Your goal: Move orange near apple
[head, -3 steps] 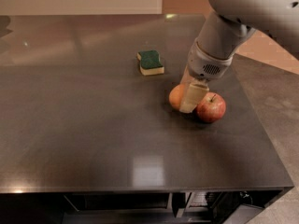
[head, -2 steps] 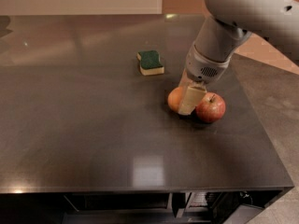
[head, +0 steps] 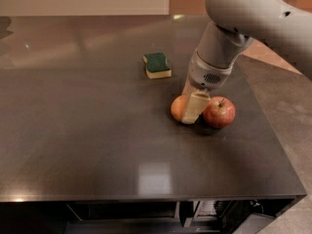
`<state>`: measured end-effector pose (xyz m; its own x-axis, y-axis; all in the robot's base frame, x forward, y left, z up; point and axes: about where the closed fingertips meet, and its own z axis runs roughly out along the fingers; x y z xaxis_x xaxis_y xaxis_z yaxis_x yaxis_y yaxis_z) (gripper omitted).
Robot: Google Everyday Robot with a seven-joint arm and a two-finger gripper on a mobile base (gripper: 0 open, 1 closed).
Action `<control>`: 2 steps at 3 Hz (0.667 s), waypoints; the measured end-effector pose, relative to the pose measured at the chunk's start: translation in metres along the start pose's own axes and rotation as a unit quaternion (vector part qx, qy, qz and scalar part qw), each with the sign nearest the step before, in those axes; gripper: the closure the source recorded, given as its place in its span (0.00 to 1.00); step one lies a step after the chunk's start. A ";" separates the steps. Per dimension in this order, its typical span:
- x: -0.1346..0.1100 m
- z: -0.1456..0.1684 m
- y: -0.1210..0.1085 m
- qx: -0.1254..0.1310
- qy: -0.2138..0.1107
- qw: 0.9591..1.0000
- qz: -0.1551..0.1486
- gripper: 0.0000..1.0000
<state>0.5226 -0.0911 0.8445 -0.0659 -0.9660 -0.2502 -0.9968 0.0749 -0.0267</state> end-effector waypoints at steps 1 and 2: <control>-0.001 0.002 0.001 -0.002 0.001 1.000 -0.004 0.58; -0.002 0.002 0.001 -0.002 0.000 1.000 -0.005 0.36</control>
Offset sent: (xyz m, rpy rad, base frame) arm -0.0006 0.0014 -0.0013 -0.0009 0.0022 0.0080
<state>0.5221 -0.0886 0.8427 -0.0563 -0.9668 -0.2493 -0.9976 0.0647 -0.0256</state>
